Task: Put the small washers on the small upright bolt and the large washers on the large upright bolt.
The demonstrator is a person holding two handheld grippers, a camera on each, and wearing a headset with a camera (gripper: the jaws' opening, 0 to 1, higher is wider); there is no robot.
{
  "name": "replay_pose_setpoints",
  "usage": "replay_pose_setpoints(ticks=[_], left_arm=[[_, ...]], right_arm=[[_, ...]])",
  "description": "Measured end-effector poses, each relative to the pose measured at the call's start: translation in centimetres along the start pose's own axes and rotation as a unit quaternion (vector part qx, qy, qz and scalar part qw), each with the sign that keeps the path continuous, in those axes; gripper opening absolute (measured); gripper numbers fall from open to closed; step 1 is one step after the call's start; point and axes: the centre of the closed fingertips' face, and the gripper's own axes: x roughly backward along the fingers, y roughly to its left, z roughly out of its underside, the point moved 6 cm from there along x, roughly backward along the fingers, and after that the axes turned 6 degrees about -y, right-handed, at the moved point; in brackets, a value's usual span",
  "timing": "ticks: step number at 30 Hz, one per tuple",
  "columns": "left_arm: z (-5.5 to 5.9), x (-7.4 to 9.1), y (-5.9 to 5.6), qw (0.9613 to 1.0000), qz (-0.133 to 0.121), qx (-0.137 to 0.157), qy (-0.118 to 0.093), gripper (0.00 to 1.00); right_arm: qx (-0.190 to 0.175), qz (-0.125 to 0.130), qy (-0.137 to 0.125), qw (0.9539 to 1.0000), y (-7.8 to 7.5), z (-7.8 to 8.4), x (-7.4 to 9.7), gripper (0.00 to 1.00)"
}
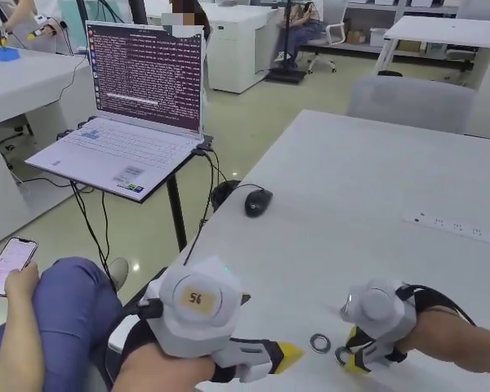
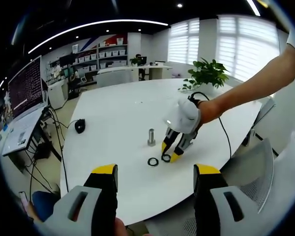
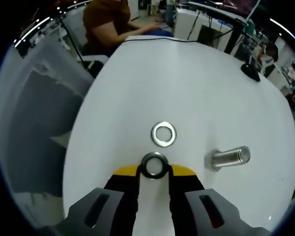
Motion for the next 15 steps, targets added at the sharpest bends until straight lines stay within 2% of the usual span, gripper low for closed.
replay_pose_setpoints(ticks=[9, 15], left_arm=[[0.0, -0.3, -0.2, 1.0000, 0.005, -0.001, 0.001, 0.62], [-0.2, -0.5, -0.1, 1.0000, 0.006, -0.001, -0.001, 0.62]], right_arm=[[-0.021, 0.016, -0.017, 0.9995, -0.3, 0.0, 0.7, 0.23], [-0.032, 0.037, -0.037, 0.9981, -0.8, -0.7, 2.3, 0.23]])
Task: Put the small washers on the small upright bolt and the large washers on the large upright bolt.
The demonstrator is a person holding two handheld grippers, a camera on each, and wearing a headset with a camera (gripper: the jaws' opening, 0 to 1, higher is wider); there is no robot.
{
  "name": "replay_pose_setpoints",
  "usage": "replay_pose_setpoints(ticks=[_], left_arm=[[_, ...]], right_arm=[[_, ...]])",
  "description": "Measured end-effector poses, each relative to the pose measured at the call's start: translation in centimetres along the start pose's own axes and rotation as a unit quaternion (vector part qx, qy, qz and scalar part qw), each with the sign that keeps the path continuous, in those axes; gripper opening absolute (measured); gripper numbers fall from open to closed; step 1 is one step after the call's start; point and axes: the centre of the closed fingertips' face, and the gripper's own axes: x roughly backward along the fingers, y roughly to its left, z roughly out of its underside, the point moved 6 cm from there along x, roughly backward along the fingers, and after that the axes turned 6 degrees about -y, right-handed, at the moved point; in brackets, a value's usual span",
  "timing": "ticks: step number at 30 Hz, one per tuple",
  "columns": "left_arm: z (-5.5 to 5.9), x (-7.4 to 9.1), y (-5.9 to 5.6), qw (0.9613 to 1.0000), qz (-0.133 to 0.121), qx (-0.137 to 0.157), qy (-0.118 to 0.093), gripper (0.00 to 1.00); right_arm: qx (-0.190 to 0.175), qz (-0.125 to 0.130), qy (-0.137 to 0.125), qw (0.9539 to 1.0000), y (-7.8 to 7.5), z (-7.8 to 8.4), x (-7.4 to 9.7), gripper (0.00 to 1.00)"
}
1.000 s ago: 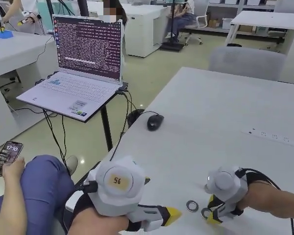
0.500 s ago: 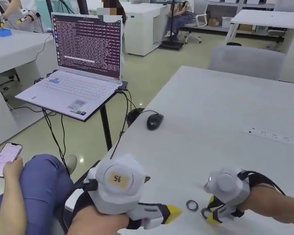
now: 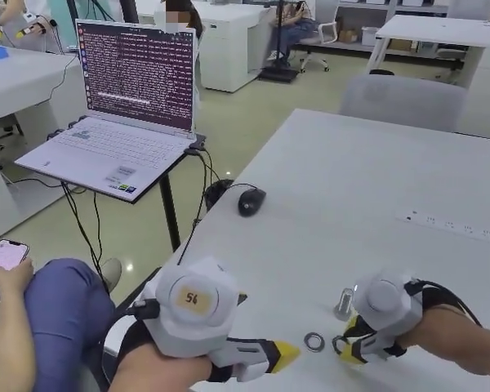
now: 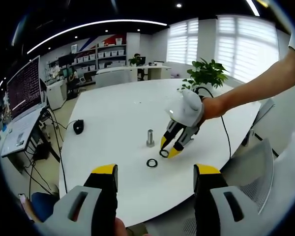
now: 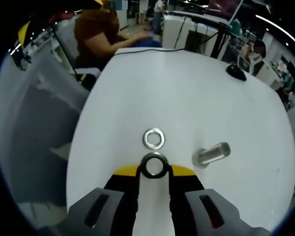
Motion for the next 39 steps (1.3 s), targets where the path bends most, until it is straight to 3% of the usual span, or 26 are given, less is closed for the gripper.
replay_pose_setpoints(ticks=[9, 16, 23, 39], left_arm=[[-0.2, -0.4, -0.3, 1.0000, 0.007, -0.002, 0.000, 0.62], [-0.2, -0.5, -0.2, 1.0000, 0.008, -0.002, 0.001, 0.62], [-0.3, -0.5, -0.1, 1.0000, 0.004, 0.001, 0.000, 0.62], [0.3, 0.0, 0.6, 0.9999, -0.009, 0.010, 0.004, 0.62]], right_arm=[[-0.022, 0.050, -0.031, 0.9980, -2.9, -1.6, 3.5, 0.23], [-0.009, 0.072, -0.030, 0.9969, -5.2, -2.6, 4.7, 0.23], [-0.006, 0.074, -0.016, 0.9971, -6.9, -3.2, 4.0, 0.23], [-0.003, 0.056, 0.015, 0.9983, -7.4, -2.8, 2.1, 0.24]])
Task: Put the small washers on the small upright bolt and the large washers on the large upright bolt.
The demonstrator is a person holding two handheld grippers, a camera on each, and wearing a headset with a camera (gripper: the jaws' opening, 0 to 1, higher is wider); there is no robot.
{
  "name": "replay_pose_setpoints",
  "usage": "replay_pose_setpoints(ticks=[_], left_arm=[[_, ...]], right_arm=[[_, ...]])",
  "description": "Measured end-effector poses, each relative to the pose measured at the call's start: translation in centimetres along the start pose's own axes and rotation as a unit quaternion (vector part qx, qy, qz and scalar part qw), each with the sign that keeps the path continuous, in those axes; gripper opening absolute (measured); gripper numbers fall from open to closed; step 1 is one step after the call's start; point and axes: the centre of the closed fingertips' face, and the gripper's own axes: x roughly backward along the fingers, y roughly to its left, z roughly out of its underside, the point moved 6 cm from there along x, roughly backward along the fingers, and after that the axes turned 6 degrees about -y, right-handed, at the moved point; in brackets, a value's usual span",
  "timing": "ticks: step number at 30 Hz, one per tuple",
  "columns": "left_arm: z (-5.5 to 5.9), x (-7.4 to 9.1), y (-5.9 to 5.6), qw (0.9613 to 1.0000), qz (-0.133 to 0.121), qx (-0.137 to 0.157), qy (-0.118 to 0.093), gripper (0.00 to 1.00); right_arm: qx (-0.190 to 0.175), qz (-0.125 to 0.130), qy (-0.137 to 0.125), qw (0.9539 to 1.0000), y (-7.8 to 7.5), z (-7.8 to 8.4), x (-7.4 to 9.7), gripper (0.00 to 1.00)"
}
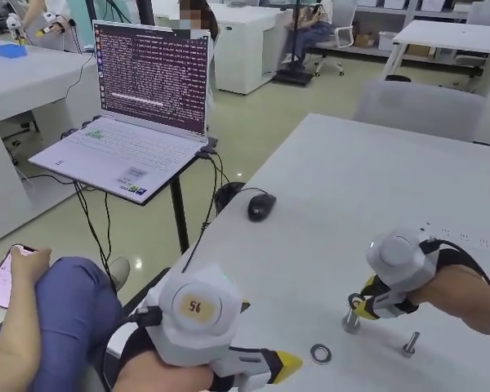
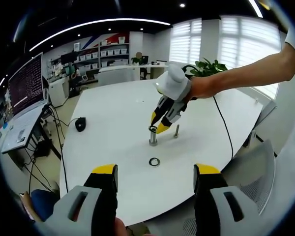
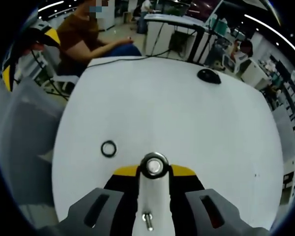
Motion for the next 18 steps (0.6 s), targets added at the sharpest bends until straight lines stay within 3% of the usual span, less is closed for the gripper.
replay_pose_setpoints(ticks=[18], left_arm=[[0.2, 0.1, 0.0, 1.0000, 0.000, 0.001, 0.004, 0.62]], right_arm=[[0.002, -0.010, 0.034, 0.9994, 0.2, 0.9, -2.2, 0.24]])
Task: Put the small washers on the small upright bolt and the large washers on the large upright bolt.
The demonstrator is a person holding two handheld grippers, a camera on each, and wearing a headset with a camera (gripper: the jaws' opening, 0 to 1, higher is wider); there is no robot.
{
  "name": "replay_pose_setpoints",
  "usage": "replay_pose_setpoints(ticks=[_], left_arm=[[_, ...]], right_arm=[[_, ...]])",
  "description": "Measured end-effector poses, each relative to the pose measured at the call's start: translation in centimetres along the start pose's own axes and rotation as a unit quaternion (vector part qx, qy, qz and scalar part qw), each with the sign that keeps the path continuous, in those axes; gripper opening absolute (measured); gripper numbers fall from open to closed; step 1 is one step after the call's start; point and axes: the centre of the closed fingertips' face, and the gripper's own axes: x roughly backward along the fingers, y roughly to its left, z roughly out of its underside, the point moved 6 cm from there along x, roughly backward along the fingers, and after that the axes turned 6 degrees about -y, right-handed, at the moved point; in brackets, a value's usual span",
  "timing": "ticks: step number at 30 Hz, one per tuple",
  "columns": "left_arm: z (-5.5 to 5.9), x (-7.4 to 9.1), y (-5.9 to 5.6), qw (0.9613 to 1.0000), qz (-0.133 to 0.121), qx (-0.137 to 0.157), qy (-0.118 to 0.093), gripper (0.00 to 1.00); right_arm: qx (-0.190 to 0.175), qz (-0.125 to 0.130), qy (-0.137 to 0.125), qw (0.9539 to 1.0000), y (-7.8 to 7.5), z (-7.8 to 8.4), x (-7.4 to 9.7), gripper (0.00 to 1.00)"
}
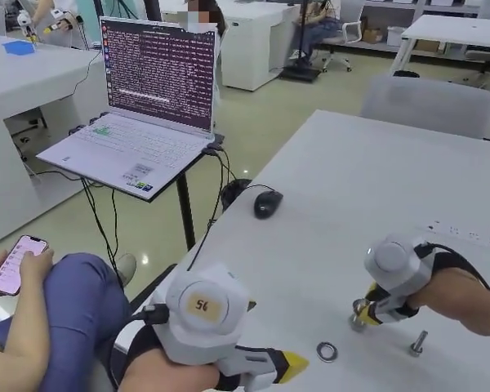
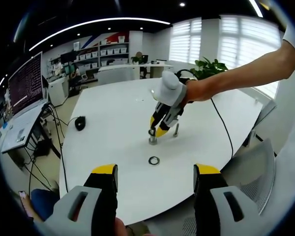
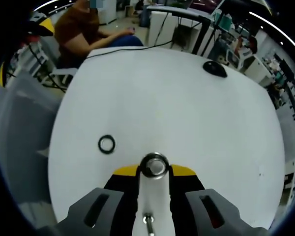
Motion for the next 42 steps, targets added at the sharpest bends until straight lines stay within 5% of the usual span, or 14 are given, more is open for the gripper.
replay_pose_setpoints(ticks=[19, 33, 42], left_arm=[[0.5, 1.1, 0.3, 0.9999, -0.014, 0.008, 0.005, 0.62], [-0.2, 0.5, -0.4, 1.0000, -0.003, -0.001, -0.003, 0.62], [-0.1, 0.4, -0.2, 1.0000, -0.002, -0.001, -0.007, 0.62]], right_arm=[[-0.023, 0.001, 0.030, 0.9993, 0.0, 2.2, -3.2, 0.24], [-0.069, 0.029, -0.017, 0.9971, 1.2, 1.7, 0.4, 0.30], [-0.076, 0.011, -0.027, 0.9967, 4.9, 1.5, 1.2, 0.29]])
